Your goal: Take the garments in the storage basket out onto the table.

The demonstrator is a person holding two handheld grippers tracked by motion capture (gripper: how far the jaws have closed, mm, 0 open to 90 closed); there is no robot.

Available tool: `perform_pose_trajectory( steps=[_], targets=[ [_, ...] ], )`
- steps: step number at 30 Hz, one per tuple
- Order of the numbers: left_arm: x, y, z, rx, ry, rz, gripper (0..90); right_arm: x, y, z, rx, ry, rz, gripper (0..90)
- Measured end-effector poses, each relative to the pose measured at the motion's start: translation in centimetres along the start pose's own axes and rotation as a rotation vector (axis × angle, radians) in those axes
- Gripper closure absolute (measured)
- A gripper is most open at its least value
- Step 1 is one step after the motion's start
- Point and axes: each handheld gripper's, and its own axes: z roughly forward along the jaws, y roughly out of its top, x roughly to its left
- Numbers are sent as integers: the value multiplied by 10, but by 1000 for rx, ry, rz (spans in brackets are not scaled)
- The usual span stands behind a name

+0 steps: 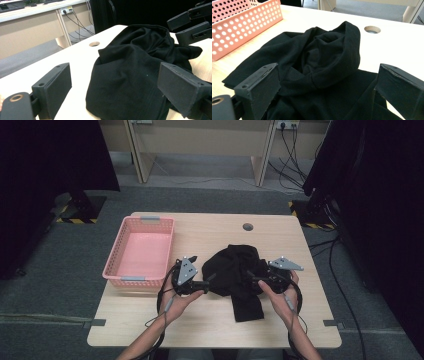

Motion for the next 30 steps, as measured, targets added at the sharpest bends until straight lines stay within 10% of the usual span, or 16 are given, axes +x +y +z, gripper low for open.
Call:
perform_pose_trajectory(
  steps=[30],
  targets=[
    [23, -7, -38, -9, 61, -24, 114, -3, 5, -18, -34, 24, 3, 51]
  ],
)
